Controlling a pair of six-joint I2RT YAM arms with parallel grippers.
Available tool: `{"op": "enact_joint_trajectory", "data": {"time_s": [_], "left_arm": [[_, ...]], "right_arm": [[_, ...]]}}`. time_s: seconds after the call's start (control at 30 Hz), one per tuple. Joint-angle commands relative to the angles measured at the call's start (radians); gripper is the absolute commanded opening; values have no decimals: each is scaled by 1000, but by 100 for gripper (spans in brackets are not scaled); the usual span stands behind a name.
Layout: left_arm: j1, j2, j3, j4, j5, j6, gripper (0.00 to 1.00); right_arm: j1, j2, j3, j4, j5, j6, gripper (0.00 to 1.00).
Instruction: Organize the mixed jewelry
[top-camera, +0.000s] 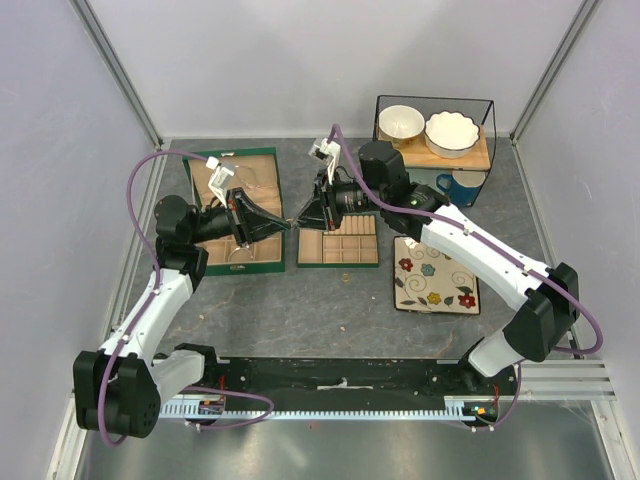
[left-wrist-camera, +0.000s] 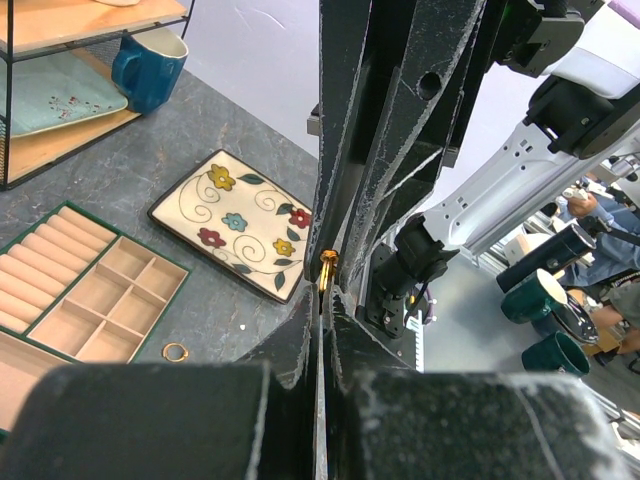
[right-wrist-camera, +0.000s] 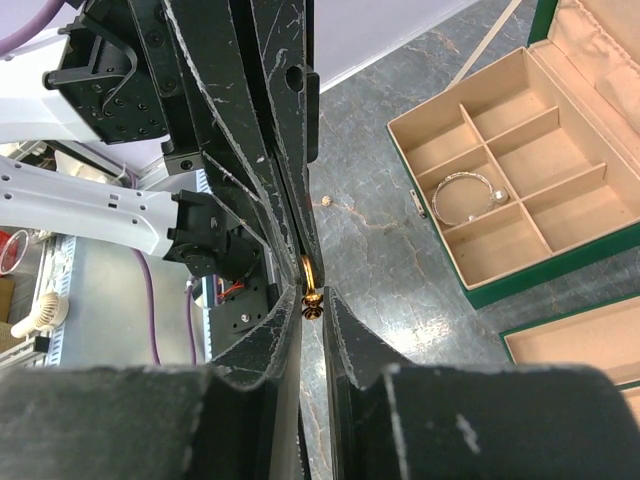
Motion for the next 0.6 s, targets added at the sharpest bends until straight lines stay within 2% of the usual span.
{"op": "enact_joint_trajectory", "data": {"time_s": [0.0,0.2,0.23,0.27,0.33,0.37,0.4,0.47,0.57], "left_arm": [[5,-18,-7,31,-3,-14,1],[3,-31,-13,-6,-27,11,3],[3,-34,-13,-24,-38,26,9],[5,-37,-11,-40,-47,35,26],[8,-46,-7,-73,-67,51,44],[11,-49,-4,-86,-75,55,57],[17,-52,5,-115,-90,62,62],[23,-55,18,-145,-104,86,79],[42,-58,36,-202,-150,117,86]], "right_arm": [[4,-2,28,46,-14,-5,18],[4,-1,35,39,7,-4,6],[6,-4,35,36,21,-7,5],[4,-5,35,32,30,-10,3],[4,-9,34,11,56,-28,2],[1,-15,34,3,93,-34,1],[1,-16,35,-18,113,-42,1],[-8,-25,34,-37,176,-64,0],[-19,-36,34,-75,248,-91,0]]}}
